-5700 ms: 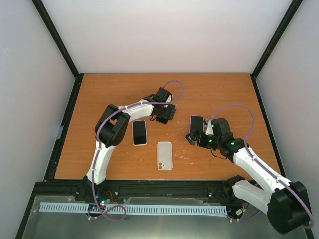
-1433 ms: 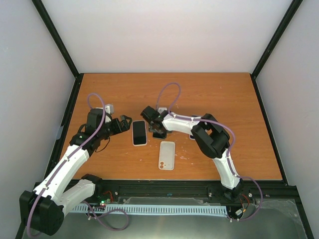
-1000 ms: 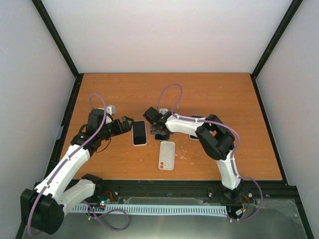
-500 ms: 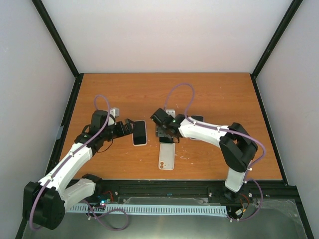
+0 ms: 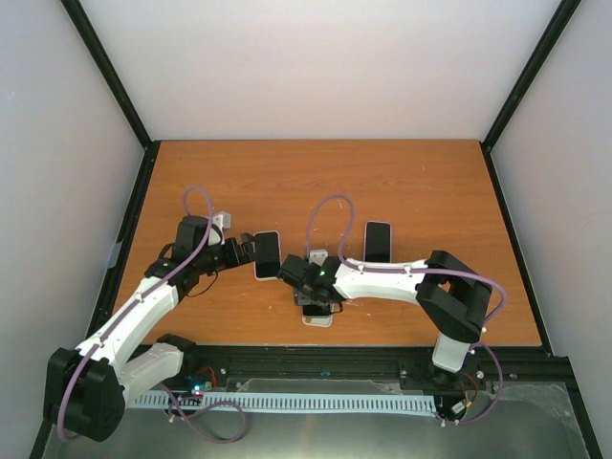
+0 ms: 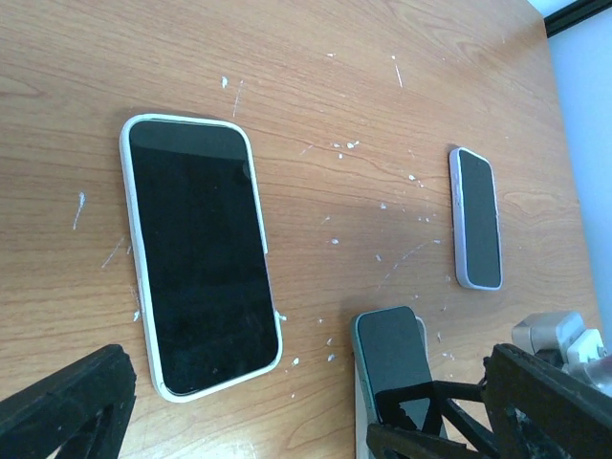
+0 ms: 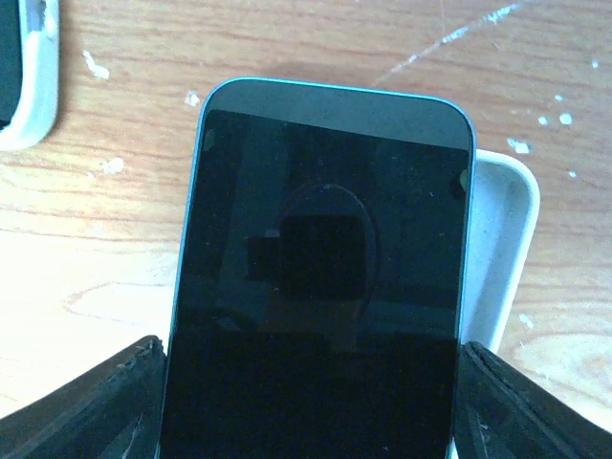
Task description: Put the phone into the phone case
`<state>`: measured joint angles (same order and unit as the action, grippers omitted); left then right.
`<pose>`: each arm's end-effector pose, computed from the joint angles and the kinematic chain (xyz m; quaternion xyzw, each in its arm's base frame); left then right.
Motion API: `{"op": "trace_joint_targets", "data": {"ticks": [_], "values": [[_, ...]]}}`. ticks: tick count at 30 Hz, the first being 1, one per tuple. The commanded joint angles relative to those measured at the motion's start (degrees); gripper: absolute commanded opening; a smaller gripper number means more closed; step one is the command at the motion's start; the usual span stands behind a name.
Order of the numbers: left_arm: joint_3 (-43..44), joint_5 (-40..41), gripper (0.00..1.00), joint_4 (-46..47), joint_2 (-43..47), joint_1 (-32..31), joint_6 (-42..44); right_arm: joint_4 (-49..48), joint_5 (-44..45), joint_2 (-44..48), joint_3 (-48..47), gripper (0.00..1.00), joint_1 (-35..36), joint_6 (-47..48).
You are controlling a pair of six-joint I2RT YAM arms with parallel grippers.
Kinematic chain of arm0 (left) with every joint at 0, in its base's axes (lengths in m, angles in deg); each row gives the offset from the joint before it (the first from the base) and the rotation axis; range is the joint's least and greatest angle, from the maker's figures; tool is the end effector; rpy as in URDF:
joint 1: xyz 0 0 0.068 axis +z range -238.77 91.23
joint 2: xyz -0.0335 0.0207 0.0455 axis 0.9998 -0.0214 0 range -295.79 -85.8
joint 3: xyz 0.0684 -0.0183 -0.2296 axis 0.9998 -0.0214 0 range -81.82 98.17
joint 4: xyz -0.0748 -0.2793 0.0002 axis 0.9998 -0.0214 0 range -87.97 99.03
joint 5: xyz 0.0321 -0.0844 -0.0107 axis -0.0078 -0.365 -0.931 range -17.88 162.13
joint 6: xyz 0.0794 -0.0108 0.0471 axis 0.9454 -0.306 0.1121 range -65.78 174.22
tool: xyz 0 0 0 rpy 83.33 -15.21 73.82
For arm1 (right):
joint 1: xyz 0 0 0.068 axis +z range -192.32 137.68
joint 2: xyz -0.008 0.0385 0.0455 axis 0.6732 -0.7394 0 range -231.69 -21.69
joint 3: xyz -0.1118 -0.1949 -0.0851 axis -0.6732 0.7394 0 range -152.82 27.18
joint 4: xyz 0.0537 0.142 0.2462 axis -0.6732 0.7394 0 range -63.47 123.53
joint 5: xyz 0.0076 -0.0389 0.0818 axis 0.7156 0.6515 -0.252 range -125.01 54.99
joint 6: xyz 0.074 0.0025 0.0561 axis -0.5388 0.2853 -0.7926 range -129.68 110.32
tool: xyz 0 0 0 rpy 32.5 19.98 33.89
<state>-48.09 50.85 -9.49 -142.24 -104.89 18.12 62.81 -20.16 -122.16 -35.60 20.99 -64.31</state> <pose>0.2637 -0.1077 0.1546 -0.0803 0.8948 -0.3295 0.2903 0.1802 0.3107 0.0708 -0.0563 0.9805 0.0526 0.1810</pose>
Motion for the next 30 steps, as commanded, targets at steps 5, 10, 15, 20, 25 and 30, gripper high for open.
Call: {"op": "trace_joint_targets", "data": {"ticks": [5,10,15,20,25,30], "values": [[-0.75,-1.59,0.99,1.47,2.12,0.39,-0.55,2.78,6.62,3.96,1.68,0.64,2.7,-6.81],[-1.22,-1.95,0.99,1.82,2.58,0.39,-0.79,3.76,7.56,4.72,2.17,0.63,3.57,-9.02],[-2.32,-3.53,0.99,2.52,1.76,0.39,-0.83,4.91,8.18,6.68,2.56,0.63,3.92,-10.26],[-2.86,-4.06,1.0,2.75,1.27,0.39,-0.85,4.45,5.79,6.18,3.41,0.63,4.53,-12.42],[-3.03,-5.04,1.0,2.86,0.86,0.41,-0.99,3.9,3.92,3.52,2.57,0.63,4.63,-12.76],[-2.71,-5.17,0.99,2.09,0.23,0.39,-1.09,3.66,5.75,2.41,2.4,0.63,4.51,-13.01]]}}
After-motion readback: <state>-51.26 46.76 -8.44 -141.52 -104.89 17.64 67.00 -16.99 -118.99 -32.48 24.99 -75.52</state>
